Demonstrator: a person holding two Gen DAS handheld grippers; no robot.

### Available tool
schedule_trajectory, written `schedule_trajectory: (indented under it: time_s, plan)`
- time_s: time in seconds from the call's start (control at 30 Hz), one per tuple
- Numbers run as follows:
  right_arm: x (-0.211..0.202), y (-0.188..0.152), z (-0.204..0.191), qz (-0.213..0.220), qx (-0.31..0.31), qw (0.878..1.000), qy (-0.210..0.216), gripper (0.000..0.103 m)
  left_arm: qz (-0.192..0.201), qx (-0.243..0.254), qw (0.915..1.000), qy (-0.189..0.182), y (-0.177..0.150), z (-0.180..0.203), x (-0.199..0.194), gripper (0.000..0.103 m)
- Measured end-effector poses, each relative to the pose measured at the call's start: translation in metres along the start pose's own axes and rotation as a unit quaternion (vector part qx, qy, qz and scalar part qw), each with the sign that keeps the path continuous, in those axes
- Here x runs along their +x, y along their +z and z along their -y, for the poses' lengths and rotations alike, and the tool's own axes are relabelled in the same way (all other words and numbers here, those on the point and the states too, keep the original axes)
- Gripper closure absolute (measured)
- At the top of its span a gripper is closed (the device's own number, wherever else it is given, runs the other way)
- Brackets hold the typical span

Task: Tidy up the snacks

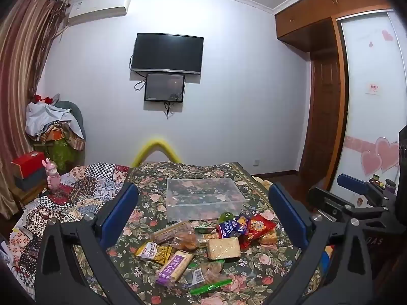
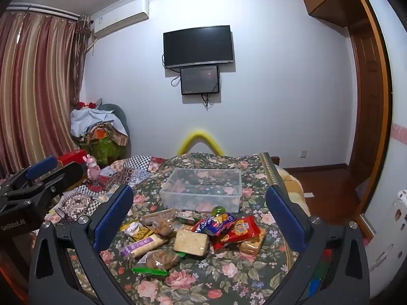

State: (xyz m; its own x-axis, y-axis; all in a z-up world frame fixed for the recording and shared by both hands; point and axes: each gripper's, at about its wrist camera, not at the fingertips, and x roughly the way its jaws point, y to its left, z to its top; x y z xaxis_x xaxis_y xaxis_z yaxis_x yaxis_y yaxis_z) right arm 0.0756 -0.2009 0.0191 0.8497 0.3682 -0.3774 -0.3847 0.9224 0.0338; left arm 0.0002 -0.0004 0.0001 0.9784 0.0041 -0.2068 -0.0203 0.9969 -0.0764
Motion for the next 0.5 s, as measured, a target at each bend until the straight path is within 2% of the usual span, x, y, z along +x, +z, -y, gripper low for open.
schedule_trajectory:
  time_s: [0.33,0.5]
  plan:
    - [-0.0031,0.0009,0.0024,0.004,0.005,1.0,0.002,0.0,0.001,-0.005,0.9999,0.012,0.0014,0.004,-0.0003,0.0]
    - [-0.0028,-0.0013,0.0045,0.003,0.011,1.0,0.002,0.0,-0.006,0.002,1.0,0.006,-0.0029,0.0024,0.0047,0.0]
